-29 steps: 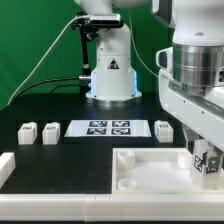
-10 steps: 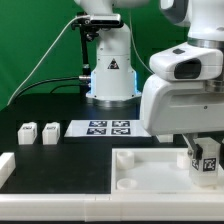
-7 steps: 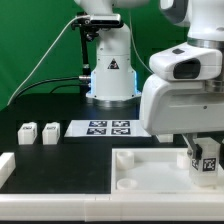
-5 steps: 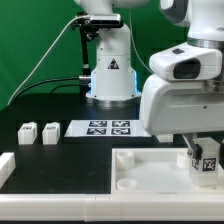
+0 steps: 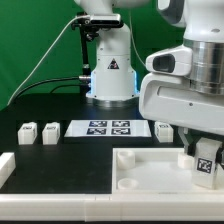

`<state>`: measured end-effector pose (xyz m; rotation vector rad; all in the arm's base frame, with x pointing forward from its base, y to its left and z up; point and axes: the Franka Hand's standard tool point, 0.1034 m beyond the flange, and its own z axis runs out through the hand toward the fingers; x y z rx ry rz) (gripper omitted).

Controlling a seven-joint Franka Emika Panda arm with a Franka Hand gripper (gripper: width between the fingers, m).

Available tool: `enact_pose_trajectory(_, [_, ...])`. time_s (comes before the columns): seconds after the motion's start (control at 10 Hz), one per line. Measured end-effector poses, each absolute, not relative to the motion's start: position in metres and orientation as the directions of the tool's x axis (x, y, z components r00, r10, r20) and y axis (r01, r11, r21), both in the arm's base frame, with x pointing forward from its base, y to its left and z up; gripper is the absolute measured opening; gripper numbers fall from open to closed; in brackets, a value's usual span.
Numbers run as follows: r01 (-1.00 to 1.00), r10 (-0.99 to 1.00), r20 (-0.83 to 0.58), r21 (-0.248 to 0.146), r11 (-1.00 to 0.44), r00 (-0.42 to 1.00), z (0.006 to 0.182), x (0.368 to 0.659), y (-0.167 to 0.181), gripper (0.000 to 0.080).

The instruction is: Assemble one leg

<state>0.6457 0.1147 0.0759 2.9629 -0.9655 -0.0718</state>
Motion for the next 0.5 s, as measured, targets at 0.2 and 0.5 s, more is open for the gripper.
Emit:
enact_pose_trajectory(0.2, [-0.765, -0.766, -0.029, 0.052, -0.642, 0.642, 0.0755, 0.6482, 0.1095, 0.0291])
enact_pose_trajectory(0.5, [-0.905, -0.907, -0.020, 0.065, -0.420, 0.420, 0.0754, 0.6468, 0.1075, 0.0291])
